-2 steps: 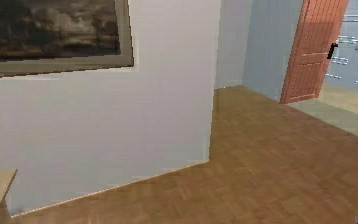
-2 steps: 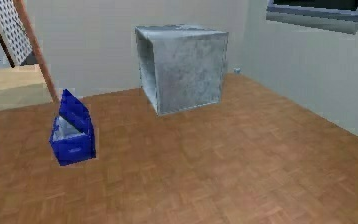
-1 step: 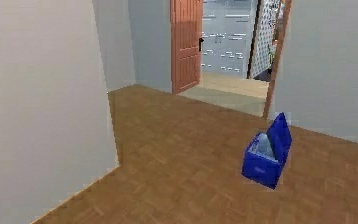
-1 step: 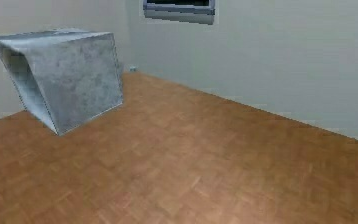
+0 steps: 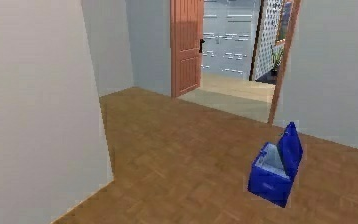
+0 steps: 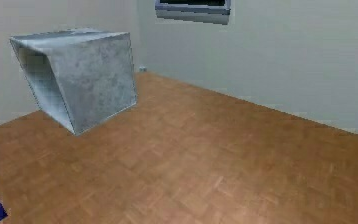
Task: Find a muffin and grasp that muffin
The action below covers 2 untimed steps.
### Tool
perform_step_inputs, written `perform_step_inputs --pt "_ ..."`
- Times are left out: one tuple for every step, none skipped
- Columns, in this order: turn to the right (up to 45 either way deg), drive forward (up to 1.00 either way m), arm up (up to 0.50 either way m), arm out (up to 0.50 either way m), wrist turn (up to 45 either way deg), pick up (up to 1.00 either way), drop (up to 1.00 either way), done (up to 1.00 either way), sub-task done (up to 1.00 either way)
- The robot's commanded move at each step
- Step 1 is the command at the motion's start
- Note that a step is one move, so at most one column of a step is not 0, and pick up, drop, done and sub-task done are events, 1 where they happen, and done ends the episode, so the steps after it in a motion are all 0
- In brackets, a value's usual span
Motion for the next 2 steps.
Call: perform_step_inputs --pt "0.0 1.00 0.00 0.00 0.0 0.00 0.00 0.00 0.00" --pt "0.0 0.50 0.00 0.00 0.0 0.00 0.00 0.00 0.00"
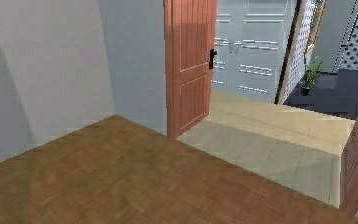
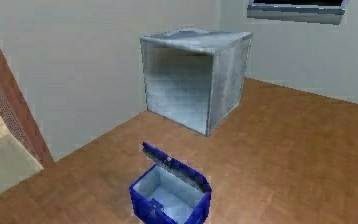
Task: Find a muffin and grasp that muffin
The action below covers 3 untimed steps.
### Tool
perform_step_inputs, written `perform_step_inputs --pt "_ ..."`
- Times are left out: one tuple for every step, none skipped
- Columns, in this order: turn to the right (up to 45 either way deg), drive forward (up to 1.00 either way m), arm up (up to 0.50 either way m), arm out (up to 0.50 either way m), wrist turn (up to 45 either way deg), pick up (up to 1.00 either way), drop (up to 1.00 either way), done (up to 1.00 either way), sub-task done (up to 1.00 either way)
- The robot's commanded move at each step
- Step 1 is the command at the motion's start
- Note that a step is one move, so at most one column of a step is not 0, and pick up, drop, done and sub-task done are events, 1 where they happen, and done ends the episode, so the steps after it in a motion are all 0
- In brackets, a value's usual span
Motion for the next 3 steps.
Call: perform_step_inputs --pt "36.0 0.00 0.00 0.00 0.0 0.00 0.00 0.00 0.00" --pt "0.0 1.00 0.00 0.00 0.0 0.00 0.00 0.00 0.00" --pt "3.0 0.00 0.00 0.00 0.0 0.00 0.00 0.00 0.00"
